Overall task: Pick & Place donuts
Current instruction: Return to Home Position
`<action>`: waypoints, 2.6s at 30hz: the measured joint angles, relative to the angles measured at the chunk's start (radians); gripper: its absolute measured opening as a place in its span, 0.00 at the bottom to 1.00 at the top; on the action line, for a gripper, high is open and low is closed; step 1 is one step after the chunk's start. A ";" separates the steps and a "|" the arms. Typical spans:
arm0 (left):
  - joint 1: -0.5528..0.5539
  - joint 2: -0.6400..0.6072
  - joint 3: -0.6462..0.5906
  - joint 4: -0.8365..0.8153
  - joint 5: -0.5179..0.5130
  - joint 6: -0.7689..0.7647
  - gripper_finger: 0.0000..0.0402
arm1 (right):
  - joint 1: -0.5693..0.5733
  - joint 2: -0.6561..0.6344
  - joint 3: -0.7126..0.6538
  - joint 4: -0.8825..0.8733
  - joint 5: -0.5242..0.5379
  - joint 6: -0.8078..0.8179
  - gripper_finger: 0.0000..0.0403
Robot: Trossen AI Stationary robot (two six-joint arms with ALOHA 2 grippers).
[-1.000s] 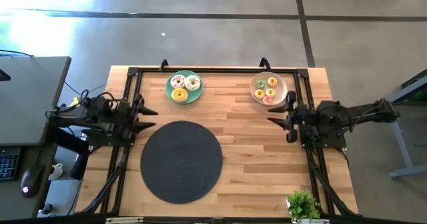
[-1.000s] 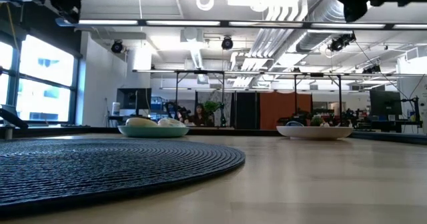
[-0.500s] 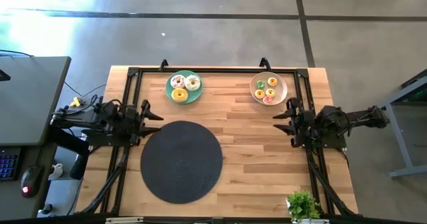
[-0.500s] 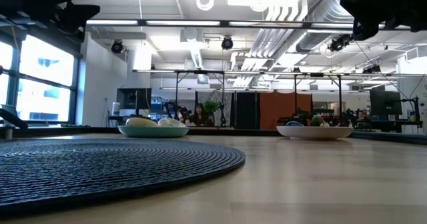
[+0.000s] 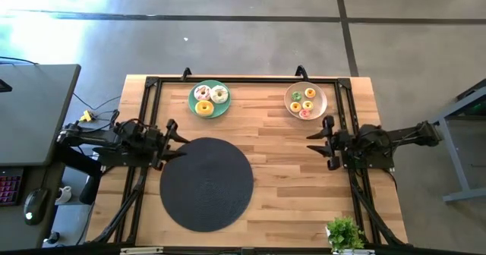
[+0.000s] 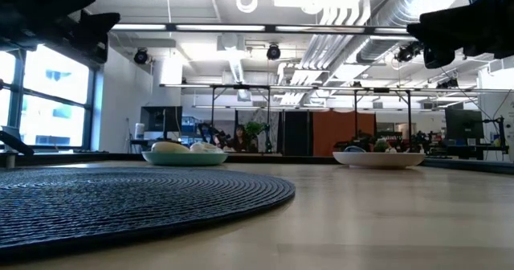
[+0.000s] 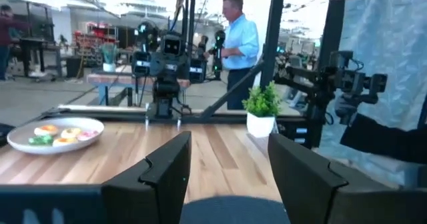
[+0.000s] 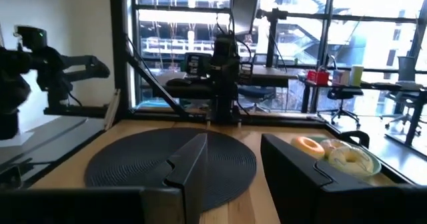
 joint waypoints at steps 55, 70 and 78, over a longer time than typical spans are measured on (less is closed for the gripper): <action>0.000 0.003 -0.006 -0.131 -0.031 -0.101 0.49 | 0.000 0.002 -0.003 -0.009 0.032 -0.002 0.34; 0.000 0.003 -0.006 -0.131 -0.031 -0.101 0.49 | 0.000 0.002 -0.003 -0.009 0.032 -0.002 0.34; 0.000 0.003 -0.006 -0.131 -0.031 -0.102 0.49 | 0.000 0.002 -0.003 -0.009 0.032 -0.002 0.34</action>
